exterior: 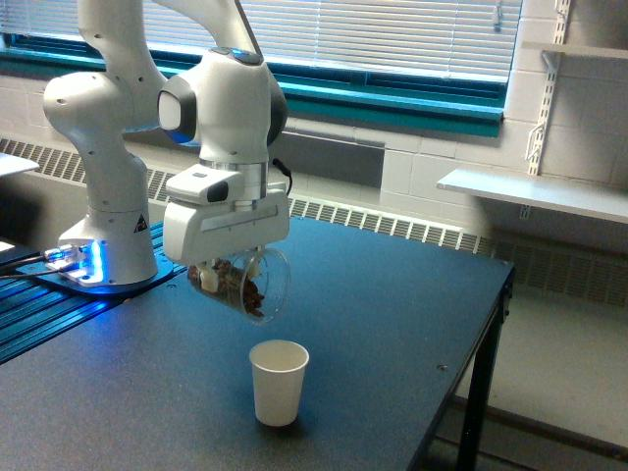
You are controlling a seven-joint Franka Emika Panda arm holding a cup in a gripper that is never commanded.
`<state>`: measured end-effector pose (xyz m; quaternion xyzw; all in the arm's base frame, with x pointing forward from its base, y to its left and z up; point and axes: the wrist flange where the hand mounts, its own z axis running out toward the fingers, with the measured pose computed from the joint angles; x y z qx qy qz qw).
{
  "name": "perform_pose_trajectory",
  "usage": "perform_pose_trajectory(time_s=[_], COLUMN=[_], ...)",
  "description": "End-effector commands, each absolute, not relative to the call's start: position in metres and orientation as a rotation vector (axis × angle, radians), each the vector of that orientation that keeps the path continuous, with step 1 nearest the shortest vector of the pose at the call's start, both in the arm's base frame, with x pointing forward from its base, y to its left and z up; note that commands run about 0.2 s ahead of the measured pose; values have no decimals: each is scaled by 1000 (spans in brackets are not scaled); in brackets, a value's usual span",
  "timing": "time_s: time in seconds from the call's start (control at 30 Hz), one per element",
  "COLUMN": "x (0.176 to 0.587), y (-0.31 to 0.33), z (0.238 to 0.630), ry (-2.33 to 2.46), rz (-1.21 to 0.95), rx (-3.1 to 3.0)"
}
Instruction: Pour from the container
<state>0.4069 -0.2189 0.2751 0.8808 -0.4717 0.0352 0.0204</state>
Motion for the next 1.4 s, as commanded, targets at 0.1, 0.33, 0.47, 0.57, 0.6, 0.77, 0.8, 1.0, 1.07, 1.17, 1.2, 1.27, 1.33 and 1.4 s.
perform_pose_trajectory(time_s=[0.1,0.33,0.47,0.57,0.6,0.77,0.8,1.0,1.07,1.17,1.2,1.27,1.33,1.4], x=[410,413,415,417,418,420,420,425,426,428,428,429,431,432], y=[-225,-224,-223,-221,-221,-219,-219,-220,-220,-220,-220,-220,-220,-220], z=[271,268,266,265,265,263,263,261,260,259,259,257,256,255], ry=[-1436,-1416,-1397,-1379,-1374,-1357,-1353,-1340,-1334,-1332,-1331,-1327,-1325,-1323], rz=[76,43,26,13,9,-12,-17,-39,-48,-56,-59,-66,-72,-79], rx=[2729,2732,2734,2739,2740,2739,2738,2733,2731,2731,2730,2727,2726,2727])
